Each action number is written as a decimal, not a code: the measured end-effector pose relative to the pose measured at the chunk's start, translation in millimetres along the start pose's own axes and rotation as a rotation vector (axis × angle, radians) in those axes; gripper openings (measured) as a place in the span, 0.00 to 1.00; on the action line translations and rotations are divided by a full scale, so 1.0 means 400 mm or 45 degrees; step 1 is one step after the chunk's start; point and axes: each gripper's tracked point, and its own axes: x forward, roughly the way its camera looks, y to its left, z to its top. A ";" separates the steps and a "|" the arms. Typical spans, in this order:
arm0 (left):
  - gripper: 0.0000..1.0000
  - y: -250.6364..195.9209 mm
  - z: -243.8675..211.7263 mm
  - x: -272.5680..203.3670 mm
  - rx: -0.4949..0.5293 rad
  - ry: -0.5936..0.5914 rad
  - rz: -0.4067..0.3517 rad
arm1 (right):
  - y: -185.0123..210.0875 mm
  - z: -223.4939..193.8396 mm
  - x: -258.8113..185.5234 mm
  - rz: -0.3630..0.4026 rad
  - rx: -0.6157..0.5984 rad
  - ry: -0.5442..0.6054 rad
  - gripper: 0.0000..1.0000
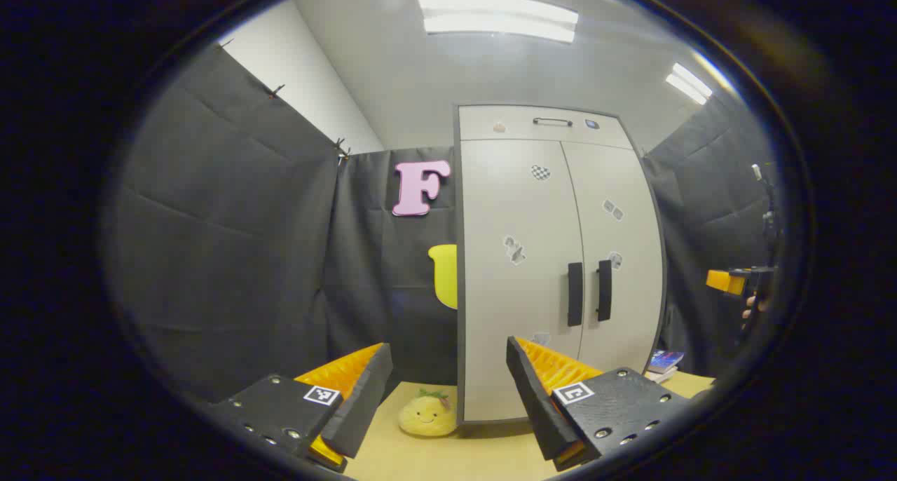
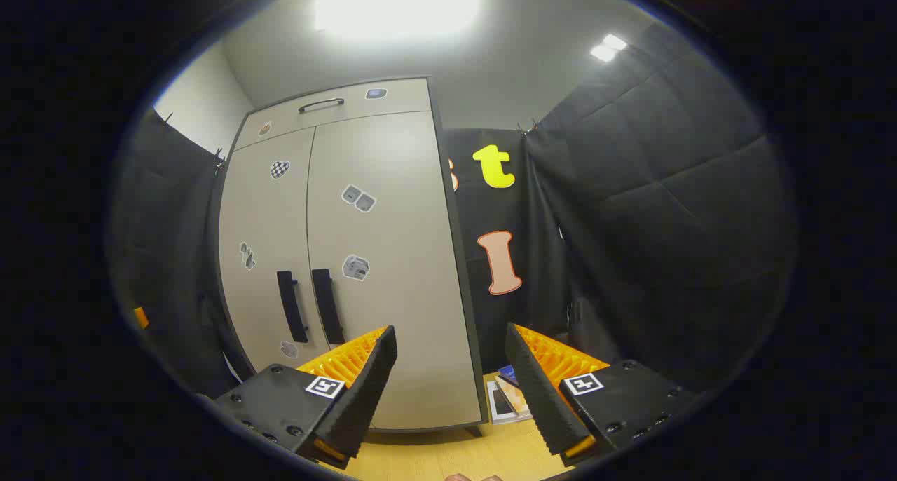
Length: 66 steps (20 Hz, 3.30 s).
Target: Open the right door of the double-door shoe cabinet with the right hand, and open the left door with the left hand.
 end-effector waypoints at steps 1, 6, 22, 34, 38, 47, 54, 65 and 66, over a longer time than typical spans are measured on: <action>0.94 -0.012 -0.002 0.002 0.003 0.002 -0.016 | 0.001 -0.005 -0.001 0.002 0.005 0.017 0.98; 0.94 -0.058 -0.024 0.013 -0.025 0.023 -0.085 | -0.001 -0.009 -0.002 0.001 0.002 0.035 0.98; 0.93 -0.025 -0.109 -0.020 -0.071 0.120 -0.013 | 0.122 0.006 0.085 0.132 0.047 0.078 0.98; 0.94 0.061 -0.166 -0.103 -0.022 0.186 0.080 | 0.378 0.063 0.273 0.293 0.067 0.056 0.98; 0.94 0.102 -0.191 -0.116 0.002 0.215 0.109 | 0.432 0.044 0.331 0.296 0.085 0.076 0.98; 0.93 0.129 -0.221 -0.078 0.013 0.241 0.119 | 0.472 -0.044 0.421 0.240 0.022 0.180 0.98; 0.94 0.139 -0.218 -0.073 0.029 0.233 0.109 | 0.488 -0.065 0.440 0.230 0.003 0.230 0.34; 0.93 0.151 -0.215 -0.130 0.012 0.247 0.141 | 0.483 -0.073 0.441 0.275 -0.051 0.260 0.19; 0.94 0.149 -0.217 -0.136 0.005 0.248 0.139 | 0.483 -0.065 0.438 0.289 -0.043 0.275 0.12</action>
